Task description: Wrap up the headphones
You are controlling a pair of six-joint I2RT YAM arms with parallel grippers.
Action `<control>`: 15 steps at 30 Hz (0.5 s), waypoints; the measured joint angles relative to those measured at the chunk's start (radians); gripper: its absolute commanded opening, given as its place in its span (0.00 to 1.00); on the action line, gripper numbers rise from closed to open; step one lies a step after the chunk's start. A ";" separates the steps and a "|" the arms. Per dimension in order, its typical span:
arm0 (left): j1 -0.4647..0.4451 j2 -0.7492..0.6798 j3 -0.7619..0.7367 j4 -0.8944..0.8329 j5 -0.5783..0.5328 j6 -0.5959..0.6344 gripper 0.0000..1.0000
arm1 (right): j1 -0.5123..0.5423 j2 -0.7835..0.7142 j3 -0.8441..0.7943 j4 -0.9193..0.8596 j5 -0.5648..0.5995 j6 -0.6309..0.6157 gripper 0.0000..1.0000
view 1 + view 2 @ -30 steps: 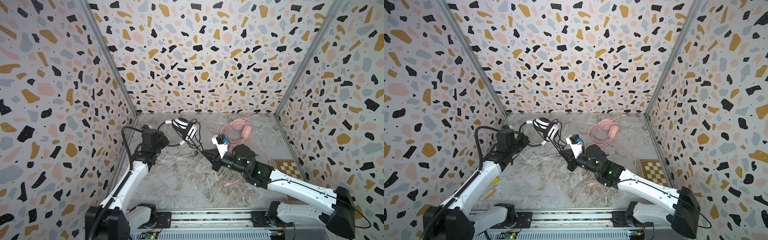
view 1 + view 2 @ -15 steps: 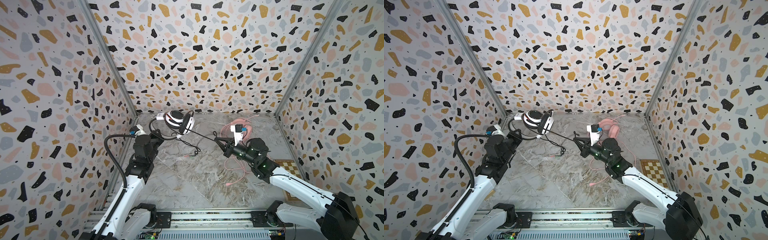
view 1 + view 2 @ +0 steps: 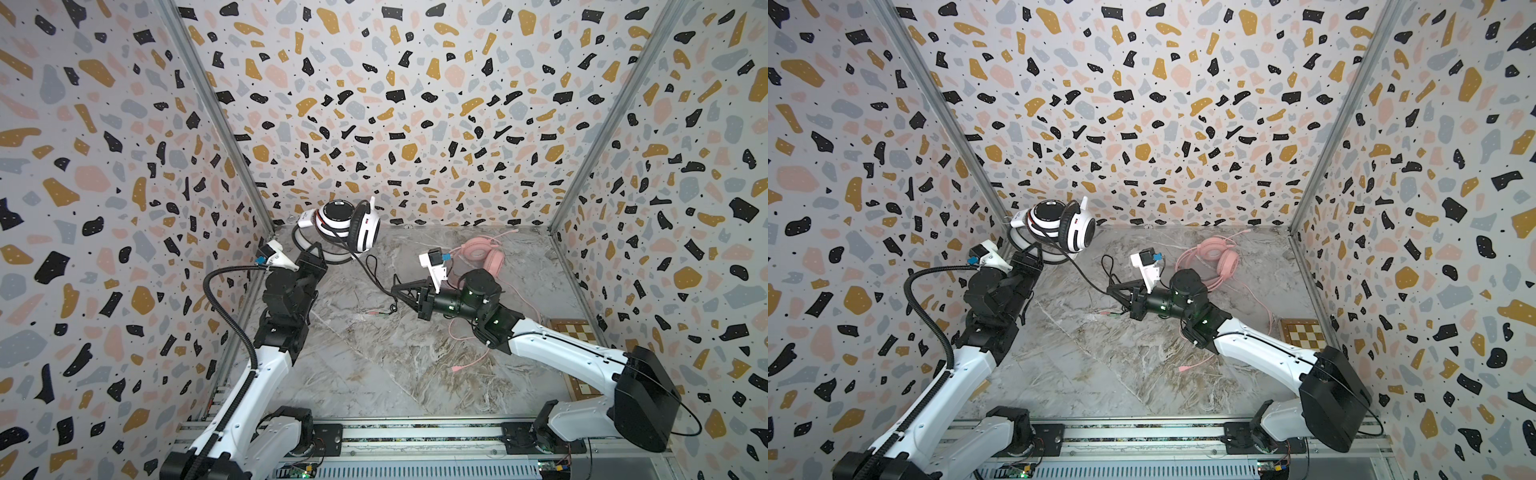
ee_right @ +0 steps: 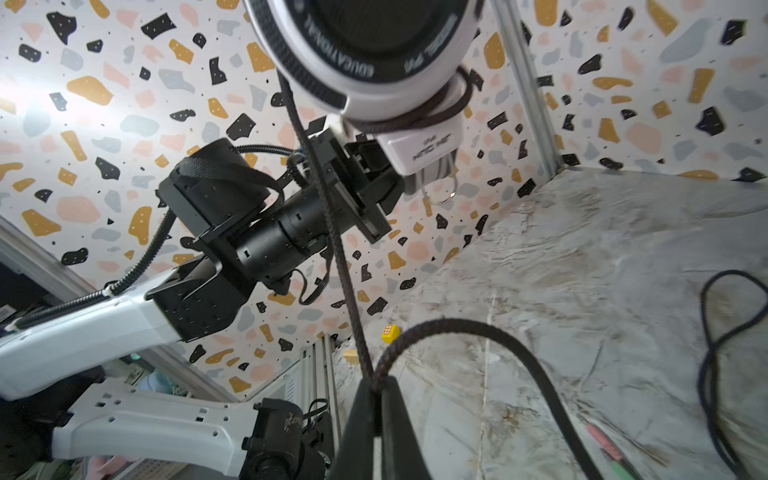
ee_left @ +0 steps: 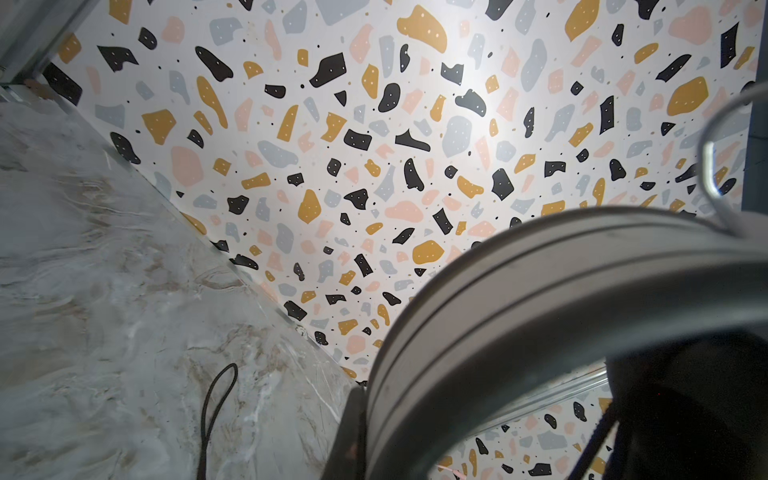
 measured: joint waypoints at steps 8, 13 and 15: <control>-0.108 0.043 0.000 0.016 0.016 0.011 0.00 | 0.010 0.093 0.124 -0.110 -0.028 -0.076 0.00; -0.147 0.092 0.006 -0.005 0.069 0.054 0.00 | -0.053 0.090 0.163 -0.155 -0.028 -0.117 0.00; -0.146 0.089 0.008 -0.035 0.073 0.080 0.00 | -0.092 0.077 0.162 -0.170 -0.024 -0.127 0.00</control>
